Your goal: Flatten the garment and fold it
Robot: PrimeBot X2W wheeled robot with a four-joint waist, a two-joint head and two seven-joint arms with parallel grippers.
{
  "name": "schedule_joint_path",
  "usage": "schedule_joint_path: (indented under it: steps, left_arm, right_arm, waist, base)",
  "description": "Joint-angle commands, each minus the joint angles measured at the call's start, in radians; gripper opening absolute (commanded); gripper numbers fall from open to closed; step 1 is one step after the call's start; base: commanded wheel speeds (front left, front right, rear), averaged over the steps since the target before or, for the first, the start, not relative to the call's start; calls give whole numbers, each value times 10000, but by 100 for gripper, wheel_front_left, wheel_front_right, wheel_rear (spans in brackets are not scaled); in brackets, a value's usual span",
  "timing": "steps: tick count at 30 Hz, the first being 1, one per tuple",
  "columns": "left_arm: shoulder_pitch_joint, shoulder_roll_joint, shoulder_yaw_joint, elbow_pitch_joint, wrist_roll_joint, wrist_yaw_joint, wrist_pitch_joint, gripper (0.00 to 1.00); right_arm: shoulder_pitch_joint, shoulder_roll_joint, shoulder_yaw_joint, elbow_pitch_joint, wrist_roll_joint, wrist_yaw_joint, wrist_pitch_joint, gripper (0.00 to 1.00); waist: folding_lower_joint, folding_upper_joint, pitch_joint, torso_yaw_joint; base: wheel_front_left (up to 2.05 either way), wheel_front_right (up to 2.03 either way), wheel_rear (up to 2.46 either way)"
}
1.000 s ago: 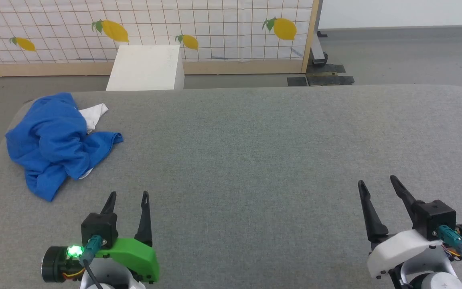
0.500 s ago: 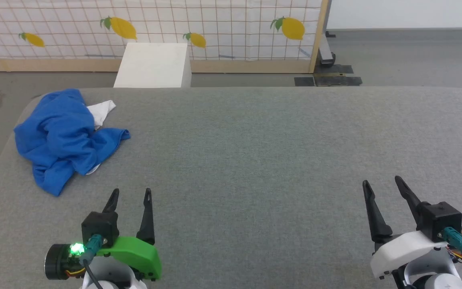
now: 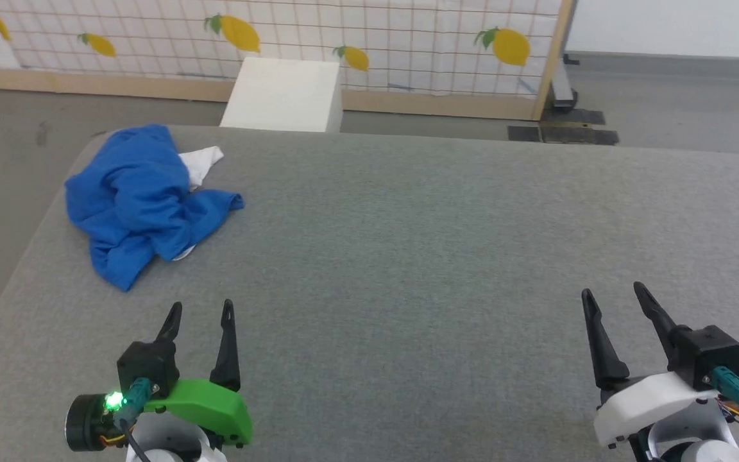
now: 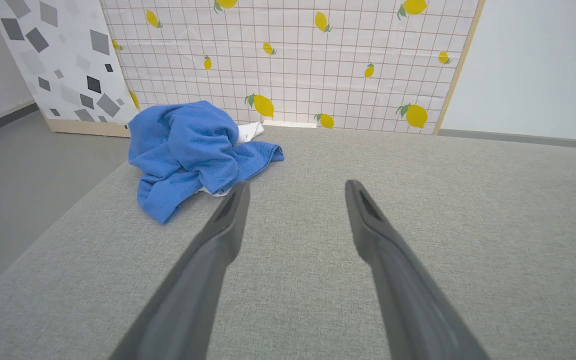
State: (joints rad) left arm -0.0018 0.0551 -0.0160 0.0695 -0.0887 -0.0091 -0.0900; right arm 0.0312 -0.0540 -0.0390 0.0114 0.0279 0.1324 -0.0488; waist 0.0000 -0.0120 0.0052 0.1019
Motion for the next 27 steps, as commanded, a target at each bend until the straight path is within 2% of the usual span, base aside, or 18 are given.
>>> schedule_joint_path:
  steps: [1, 27]
  left_arm:
    - [-120, -19, 47, 62, -59, 9, -121, 100]
    - [-74, -29, 523, 313, -732, 140, -654, 100]
  right_arm:
    - [101, 15, -8, -58, 85, -7, -88, 100]
    - [162, 22, 148, -293, -100, -10, -98, 100]
  waist:
    - [0, 46, 11, 247]
    - [0, 71, 250, 2015]
  base:
    - [0, 0, 0]
    - [0, 0, 0]
